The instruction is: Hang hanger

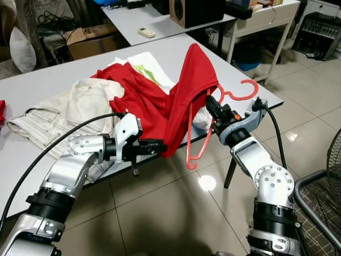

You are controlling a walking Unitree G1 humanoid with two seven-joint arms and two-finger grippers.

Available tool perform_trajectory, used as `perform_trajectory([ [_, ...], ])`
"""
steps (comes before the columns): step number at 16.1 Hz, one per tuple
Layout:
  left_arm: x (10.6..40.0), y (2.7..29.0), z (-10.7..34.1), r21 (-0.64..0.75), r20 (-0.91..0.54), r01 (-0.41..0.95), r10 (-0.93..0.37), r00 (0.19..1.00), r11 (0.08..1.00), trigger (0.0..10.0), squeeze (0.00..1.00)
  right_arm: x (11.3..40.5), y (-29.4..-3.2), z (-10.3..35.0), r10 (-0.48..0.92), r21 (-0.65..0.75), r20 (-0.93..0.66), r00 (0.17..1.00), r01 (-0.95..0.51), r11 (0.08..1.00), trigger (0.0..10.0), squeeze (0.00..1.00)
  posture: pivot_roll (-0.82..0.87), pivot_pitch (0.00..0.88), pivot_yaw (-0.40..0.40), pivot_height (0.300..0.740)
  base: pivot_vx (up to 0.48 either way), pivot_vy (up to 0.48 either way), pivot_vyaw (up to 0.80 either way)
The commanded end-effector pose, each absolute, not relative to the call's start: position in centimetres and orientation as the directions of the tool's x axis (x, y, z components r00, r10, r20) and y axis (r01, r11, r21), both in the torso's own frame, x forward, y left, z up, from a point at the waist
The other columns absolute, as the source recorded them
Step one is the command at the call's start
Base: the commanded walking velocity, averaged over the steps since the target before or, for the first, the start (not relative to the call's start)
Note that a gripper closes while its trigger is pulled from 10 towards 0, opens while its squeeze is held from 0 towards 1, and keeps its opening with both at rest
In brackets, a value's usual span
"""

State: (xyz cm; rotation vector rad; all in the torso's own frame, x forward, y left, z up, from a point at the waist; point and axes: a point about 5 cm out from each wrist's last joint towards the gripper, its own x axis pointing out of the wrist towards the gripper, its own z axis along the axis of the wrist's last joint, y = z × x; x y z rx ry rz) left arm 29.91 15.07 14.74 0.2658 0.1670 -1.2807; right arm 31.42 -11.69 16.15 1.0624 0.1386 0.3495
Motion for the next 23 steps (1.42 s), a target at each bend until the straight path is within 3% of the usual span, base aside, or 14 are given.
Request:
perform_trajectory([
  [1,29.7,14.9,14.8,0.081,-0.292,0.974,-0.929,0.226,0.212,0.0,0.0,32.2,-12.1,17.6,0.286,0.889,0.121,0.95,-0.232,0.395,10.0,0.0,-0.17,0.0,0.126,0.74,0.0,0.0,0.0],
  [9,27.6,10.2,16.5,-0.109,-0.118,0.994,-0.993,-0.011,0.002,0.0,0.0,34.6,-10.0,18.6,0.233,0.912,0.17,0.958,-0.242,0.331,10.0,0.0,-0.17,0.0,0.144,0.74,0.0,0.0,0.0],
  [12,27.4,8.7,17.5,-0.171,-0.018,0.985,-1.0,-0.01,-0.007,0.0,0.0,34.8,-9.0,18.7,0.248,0.91,0.184,0.951,-0.26,0.324,10.0,0.0,-0.16,0.0,0.137,0.74,0.0,0.0,0.0],
  [15,28.6,7.4,18.5,-0.202,0.065,0.975,-0.992,0.104,0.089,0.0,0.0,34.7,-7.9,18.4,0.272,0.919,0.179,0.945,-0.26,0.296,10.0,0.0,-0.16,0.0,0.132,0.74,0.0,0.0,0.0],
  [17,28.4,6.4,18.3,-0.21,0.046,0.974,-0.994,0.101,0.09,0.0,0.0,34.6,-7.3,18.3,0.292,0.923,0.176,0.94,-0.26,0.283,10.0,0.0,-0.16,0.0,0.136,0.74,0.0,0.0,0.0],
  [18,28.8,6.1,17.6,-0.174,-0.019,0.97,-0.985,0.172,0.173,0.0,0.0,34.4,-7.0,18.2,0.307,0.925,0.18,0.935,-0.267,0.271,10.0,0.0,-0.16,0.0,0.14,0.74,0.0,0.0,0.0],
  [19,29.7,6.3,17.3,-0.124,-0.056,0.954,-0.962,0.268,0.273,10.0,0.0,34.2,-7.1,18.4,0.31,0.928,0.202,0.929,-0.283,0.243,10.0,0.0,-0.16,0.0,0.146,0.74,0.0,0.0,0.0],
  [20,30.0,6.6,17.4,-0.111,-0.058,0.947,-0.953,0.296,0.301,10.0,0.0,34.1,-7.4,18.3,0.305,0.932,0.209,0.929,-0.283,0.226,10.0,0.0,-0.16,0.0,0.149,0.74,0.0,0.0,0.0],
  [21,30.0,6.9,17.7,-0.119,-0.053,0.945,-0.952,0.3,0.305,10.0,0.75,34.0,-7.7,18.2,0.3,0.932,0.208,0.931,-0.282,0.226,10.0,0.0,-0.16,0.0,0.152,0.74,0.0,0.0,0.0],
  [22,29.7,7.2,17.8,-0.139,-0.062,0.947,-0.957,0.282,0.288,10.0,1.0,34.1,-8.1,18.2,0.278,0.939,0.213,0.937,-0.275,0.208,10.0,0.0,-0.16,0.0,0.154,0.74,0.0,0.0,0.0],
  [23,29.4,7.3,17.9,-0.15,-0.077,0.953,-0.964,0.255,0.264,10.0,1.0,34.3,-8.4,18.2,0.253,0.945,0.213,0.944,-0.264,0.19,10.0,0.0,-0.16,0.0,0.154,0.74,0.0,0.0,0.0],
])
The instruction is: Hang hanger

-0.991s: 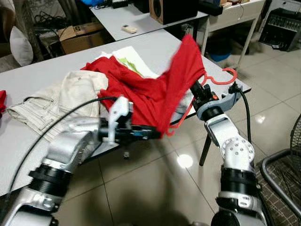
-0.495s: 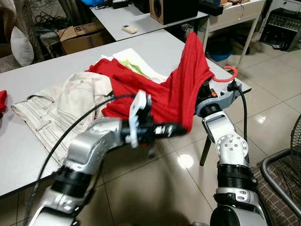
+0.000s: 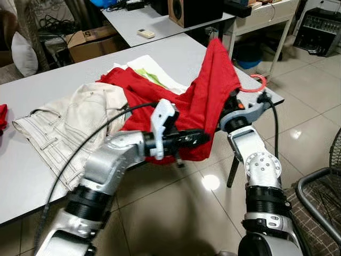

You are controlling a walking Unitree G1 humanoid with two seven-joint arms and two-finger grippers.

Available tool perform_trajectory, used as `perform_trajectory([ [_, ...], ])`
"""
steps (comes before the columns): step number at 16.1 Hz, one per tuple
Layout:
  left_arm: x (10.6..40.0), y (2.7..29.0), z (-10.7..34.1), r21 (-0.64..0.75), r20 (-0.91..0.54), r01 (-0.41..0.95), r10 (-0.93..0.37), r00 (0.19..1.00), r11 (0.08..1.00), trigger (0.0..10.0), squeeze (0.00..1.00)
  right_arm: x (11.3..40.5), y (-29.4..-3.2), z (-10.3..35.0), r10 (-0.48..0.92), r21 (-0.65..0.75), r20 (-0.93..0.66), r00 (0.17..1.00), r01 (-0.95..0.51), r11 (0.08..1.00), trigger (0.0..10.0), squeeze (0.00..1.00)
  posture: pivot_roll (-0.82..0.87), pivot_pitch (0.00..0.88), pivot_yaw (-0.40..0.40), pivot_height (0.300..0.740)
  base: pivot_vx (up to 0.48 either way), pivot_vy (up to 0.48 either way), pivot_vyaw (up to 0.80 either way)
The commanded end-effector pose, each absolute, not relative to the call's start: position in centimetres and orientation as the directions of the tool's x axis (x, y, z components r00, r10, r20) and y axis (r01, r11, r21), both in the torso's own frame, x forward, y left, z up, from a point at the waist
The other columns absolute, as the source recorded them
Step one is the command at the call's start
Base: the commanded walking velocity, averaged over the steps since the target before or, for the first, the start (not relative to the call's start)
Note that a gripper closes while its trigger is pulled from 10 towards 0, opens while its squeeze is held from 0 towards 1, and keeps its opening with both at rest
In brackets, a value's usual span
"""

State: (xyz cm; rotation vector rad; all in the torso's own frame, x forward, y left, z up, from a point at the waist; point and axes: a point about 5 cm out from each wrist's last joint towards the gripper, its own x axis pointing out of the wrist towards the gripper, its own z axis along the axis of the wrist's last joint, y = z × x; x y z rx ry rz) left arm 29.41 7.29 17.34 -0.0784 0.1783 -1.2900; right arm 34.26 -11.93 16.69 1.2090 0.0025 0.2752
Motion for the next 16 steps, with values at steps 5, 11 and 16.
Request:
perform_trajectory([
  [5,28.6,7.6,17.4,-0.164,-0.12,0.951,-0.962,0.246,0.263,10.0,1.0,34.6,-9.0,17.7,0.247,0.932,0.156,0.956,-0.225,0.284,10.0,0.0,-0.15,0.0,0.163,0.74,0.0,0.0,0.0],
  [11,31.2,14.4,18.6,-0.141,-0.019,0.717,-0.726,0.687,0.682,10.0,1.0,33.4,-10.4,19.6,0.251,0.877,0.266,0.931,-0.342,0.337,10.0,0.0,-0.14,0.0,0.156,0.74,0.0,0.0,0.35],
  [16,30.6,18.2,17.3,-0.094,-0.116,0.54,-0.548,0.828,0.836,10.0,1.0,30.8,-12.5,21.7,0.337,0.803,0.354,0.873,-0.468,0.369,10.0,0.0,-0.14,0.0,0.134,0.74,0.0,0.0,0.8],
])
